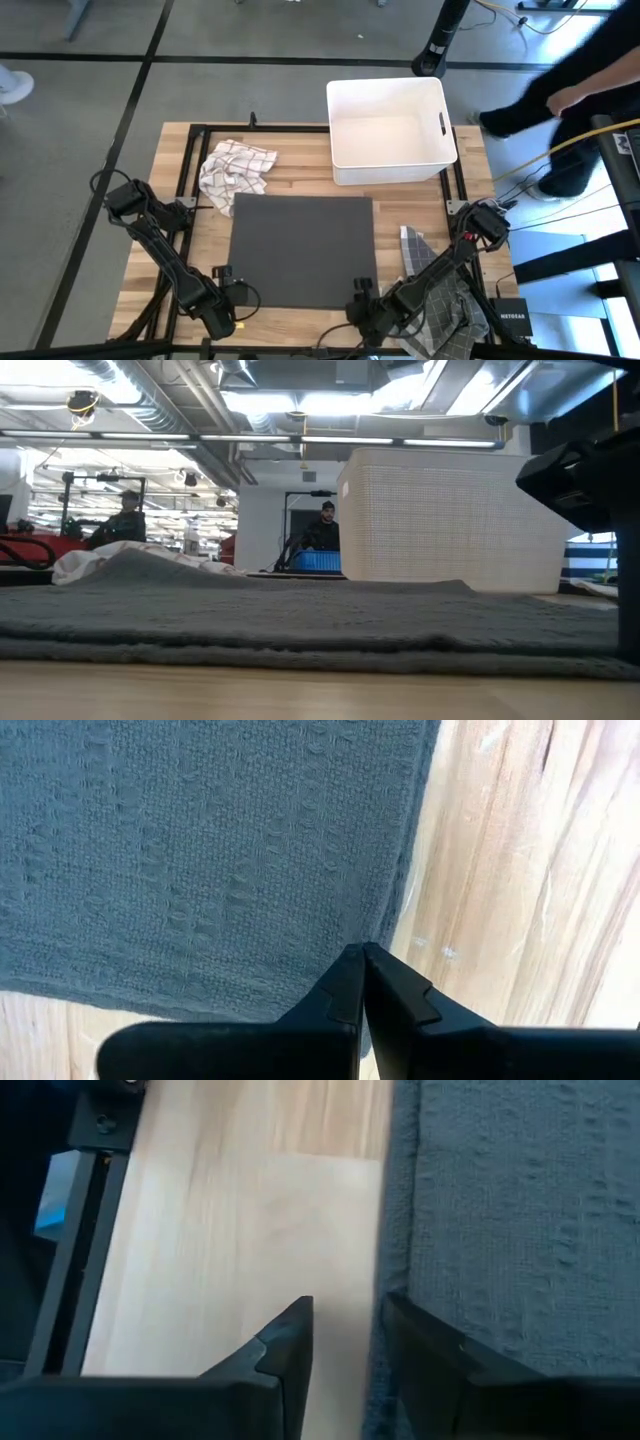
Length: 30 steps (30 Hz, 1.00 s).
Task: Fold towel
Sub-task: Fold the gray towel
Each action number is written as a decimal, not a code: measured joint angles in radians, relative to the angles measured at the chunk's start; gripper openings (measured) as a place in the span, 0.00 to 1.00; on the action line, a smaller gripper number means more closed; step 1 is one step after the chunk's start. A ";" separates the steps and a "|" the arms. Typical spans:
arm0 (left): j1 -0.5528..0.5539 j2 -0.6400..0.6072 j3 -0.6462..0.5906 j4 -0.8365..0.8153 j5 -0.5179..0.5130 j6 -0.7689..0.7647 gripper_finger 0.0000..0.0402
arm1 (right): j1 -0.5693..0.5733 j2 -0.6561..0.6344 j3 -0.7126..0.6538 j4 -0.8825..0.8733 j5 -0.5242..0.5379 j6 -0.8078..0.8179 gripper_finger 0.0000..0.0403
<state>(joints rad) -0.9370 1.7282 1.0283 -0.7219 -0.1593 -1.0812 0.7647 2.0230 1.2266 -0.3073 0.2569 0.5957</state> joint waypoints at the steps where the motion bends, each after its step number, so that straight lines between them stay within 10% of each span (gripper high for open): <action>1: -0.002 -0.003 0.000 0.000 0.000 -0.006 0.00 | 0.000 0.000 0.000 0.000 -0.008 0.002 0.30; 20: -0.058 -0.023 0.000 0.024 -0.020 -0.090 0.02 | 0.000 0.001 -0.001 -0.028 -0.026 0.003 0.27; 30: -0.064 -0.018 -0.002 -0.028 -0.085 -0.110 0.23 | 0.001 0.002 -0.002 -0.029 -0.022 0.002 0.27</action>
<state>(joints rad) -1.0008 1.7099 1.0267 -0.7502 -0.2442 -1.1910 0.7654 2.0254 1.2247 -0.3367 0.2344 0.5980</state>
